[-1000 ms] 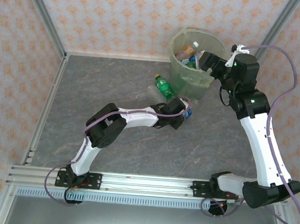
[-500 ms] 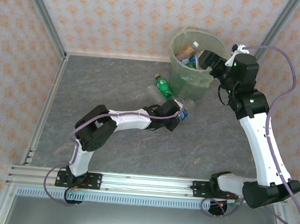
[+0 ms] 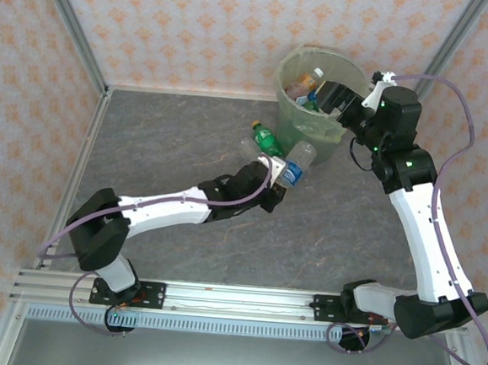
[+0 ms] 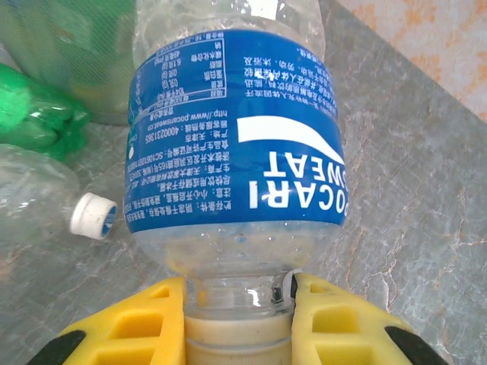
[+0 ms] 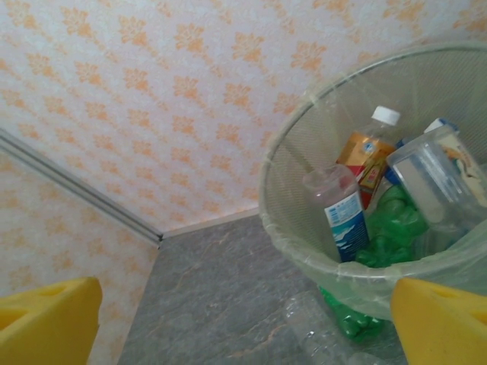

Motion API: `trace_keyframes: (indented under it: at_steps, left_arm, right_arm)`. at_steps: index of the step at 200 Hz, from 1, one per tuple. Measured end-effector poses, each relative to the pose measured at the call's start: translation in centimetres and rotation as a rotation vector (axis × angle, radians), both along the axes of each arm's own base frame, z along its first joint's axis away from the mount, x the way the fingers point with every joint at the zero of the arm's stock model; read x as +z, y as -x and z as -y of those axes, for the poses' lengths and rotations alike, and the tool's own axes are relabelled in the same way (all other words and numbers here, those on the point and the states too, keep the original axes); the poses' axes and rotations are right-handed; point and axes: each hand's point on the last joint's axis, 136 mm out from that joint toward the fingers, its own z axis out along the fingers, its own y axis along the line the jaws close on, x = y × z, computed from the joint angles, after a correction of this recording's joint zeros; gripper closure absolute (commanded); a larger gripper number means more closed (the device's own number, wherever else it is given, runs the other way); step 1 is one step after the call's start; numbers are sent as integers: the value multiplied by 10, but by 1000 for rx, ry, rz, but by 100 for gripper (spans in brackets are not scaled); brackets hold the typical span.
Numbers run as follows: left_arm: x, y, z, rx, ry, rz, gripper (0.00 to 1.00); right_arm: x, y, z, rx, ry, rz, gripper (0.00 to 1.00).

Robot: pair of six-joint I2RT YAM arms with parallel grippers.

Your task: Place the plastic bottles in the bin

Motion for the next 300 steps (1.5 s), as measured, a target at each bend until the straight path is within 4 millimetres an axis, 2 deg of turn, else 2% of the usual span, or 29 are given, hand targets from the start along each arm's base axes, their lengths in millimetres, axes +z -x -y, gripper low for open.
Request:
trace_keyframes:
  at_steps: [34, 71, 118, 142, 236, 262, 300]
  left_arm:
    - [28, 10, -19, 45, 50, 61, 81]
    - [75, 9, -31, 87, 138, 157, 80]
    - [105, 5, -33, 105, 177, 225, 80]
    - [114, 4, -35, 113, 194, 245, 80]
    - [135, 7, -40, 109, 221, 292, 80]
    - [135, 8, -39, 103, 215, 296, 80]
    - [137, 8, -38, 95, 213, 302, 80]
  right_arm:
    - [-5, -6, -16, 76, -24, -46, 12]
    - [-16, -11, -36, 171, -55, -116, 15]
    - [-25, -12, -68, 272, -57, -194, 15]
    - [-35, -7, -83, 307, -45, -236, 16]
    - [-54, 1, -92, 331, -51, -303, 17]
    - [-59, 4, -95, 348, -69, -323, 25]
    - [-54, 10, -99, 381, -97, -310, 33]
